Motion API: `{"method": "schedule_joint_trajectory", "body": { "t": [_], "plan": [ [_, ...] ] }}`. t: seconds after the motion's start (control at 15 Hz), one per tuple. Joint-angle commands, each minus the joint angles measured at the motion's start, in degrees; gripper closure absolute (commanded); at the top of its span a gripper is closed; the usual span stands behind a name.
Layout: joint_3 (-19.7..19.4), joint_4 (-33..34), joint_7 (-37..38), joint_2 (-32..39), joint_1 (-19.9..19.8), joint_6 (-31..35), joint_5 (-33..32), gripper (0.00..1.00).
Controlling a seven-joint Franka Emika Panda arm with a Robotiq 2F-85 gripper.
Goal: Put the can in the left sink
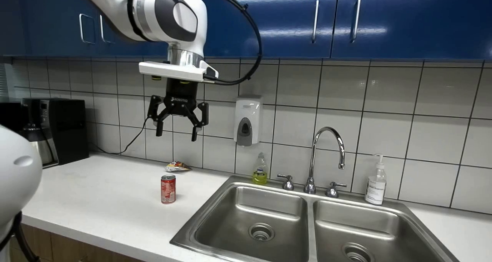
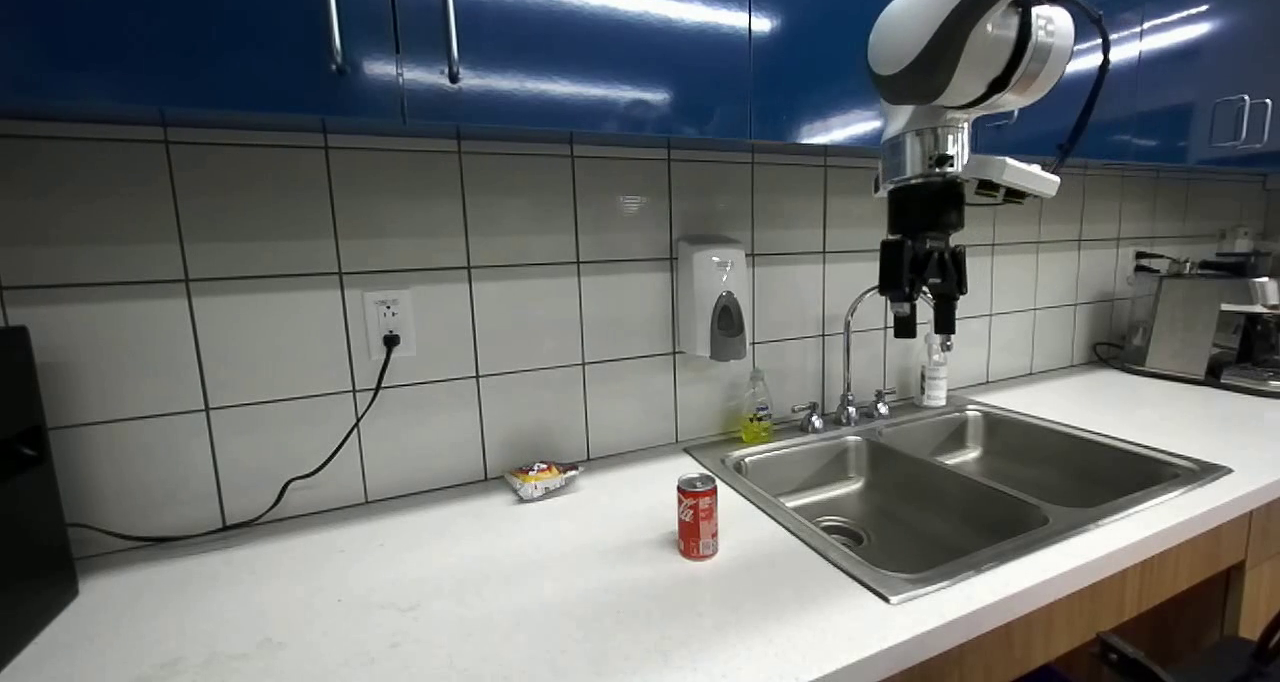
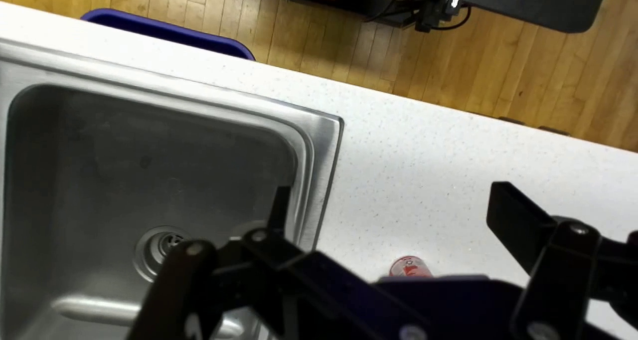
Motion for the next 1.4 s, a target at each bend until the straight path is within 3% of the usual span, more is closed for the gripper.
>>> {"method": "schedule_joint_trajectory", "body": {
  "t": [0.0,0.47,0.87,1.33],
  "plan": [
    [2.3,-3.4,0.2,-1.7,2.4,2.5,-0.5,0.0],
    [2.5,-3.7,-0.6,8.2,5.8,11.7,0.9,0.0],
    [2.9,-2.6,-1.2,20.2,5.5,22.9,1.6,0.0],
    [5.0,0.5,-1.7,30.6,5.1,28.8,2.5,0.0]
  ]
}}
